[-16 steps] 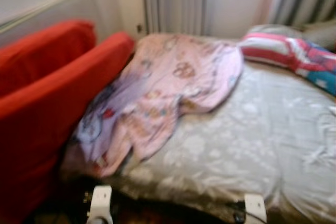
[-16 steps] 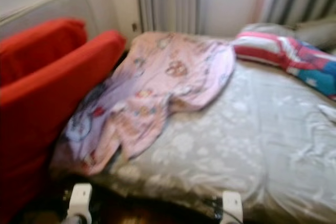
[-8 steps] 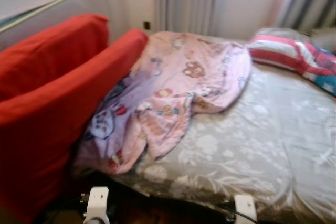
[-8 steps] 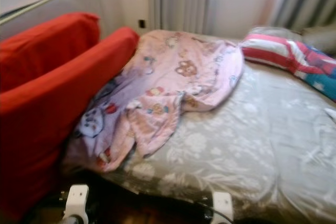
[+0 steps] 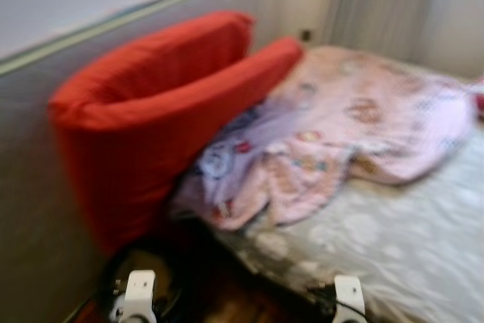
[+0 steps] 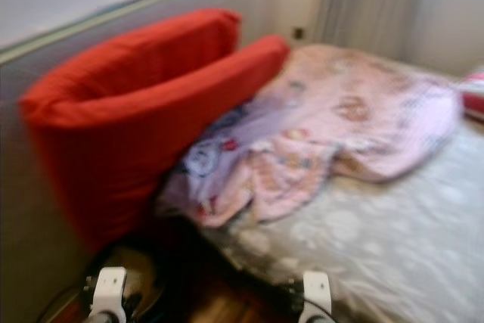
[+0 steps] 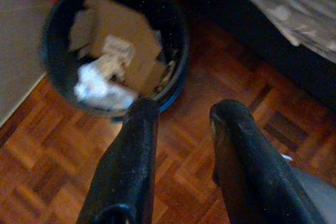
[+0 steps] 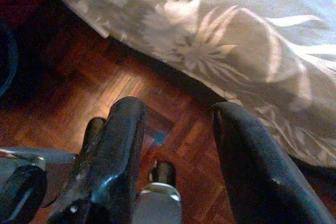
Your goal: Clean up the room
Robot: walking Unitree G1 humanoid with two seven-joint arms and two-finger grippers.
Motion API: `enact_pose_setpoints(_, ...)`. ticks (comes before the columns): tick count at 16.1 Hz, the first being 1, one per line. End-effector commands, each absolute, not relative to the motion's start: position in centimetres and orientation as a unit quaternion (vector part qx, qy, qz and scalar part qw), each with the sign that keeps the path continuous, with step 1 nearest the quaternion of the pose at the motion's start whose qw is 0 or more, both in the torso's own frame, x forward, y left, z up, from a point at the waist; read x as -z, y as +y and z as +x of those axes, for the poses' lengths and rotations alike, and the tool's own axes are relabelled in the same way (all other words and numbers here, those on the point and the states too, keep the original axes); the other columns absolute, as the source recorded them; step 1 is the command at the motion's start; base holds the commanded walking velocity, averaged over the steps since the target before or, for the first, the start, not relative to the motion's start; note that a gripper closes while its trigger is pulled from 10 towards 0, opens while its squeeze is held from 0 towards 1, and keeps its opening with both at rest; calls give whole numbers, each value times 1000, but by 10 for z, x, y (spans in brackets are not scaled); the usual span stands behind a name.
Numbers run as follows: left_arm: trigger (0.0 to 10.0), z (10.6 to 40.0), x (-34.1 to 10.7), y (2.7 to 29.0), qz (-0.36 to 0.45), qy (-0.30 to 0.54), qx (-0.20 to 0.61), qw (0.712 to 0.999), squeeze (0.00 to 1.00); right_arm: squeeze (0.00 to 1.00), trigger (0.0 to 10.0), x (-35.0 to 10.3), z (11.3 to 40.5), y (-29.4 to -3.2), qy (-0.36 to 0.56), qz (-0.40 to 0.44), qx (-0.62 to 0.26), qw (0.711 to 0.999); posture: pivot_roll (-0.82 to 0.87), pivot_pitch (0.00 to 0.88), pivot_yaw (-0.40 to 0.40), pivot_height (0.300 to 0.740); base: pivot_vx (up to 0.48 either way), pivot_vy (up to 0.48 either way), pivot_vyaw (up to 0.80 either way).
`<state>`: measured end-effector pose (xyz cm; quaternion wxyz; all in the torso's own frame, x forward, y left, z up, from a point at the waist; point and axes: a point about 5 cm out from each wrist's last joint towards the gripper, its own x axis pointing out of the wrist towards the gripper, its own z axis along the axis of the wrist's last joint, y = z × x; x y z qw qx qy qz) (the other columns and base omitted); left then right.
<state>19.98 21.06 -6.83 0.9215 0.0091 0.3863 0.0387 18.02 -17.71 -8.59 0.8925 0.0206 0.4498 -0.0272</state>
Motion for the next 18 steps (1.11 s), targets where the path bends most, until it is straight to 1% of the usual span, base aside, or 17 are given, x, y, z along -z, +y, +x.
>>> enact_pose_setpoints(1,10000,196,70,212,8,391,-42,919,0,0,10000,87,178,-177,454,26,30,890,138,12,7,740,0,0,800)
enact_pose_setpoints(6,10000,197,70,210,5,390,-41,920,0,0,10000,86,180,-177,449,30,26,893,138,20,3,740,0,0,780)
enact_pose_setpoints(13,10000,195,71,208,1,393,-40,919,0,0,10000,85,181,-185,443,41,54,894,137,9,-5,740,0,0,0)
enact_pose_setpoints(18,10000,196,71,207,0,392,-37,919,0,0,10000,86,180,-183,450,41,48,891,146,0,-7,740,0,0,-714)
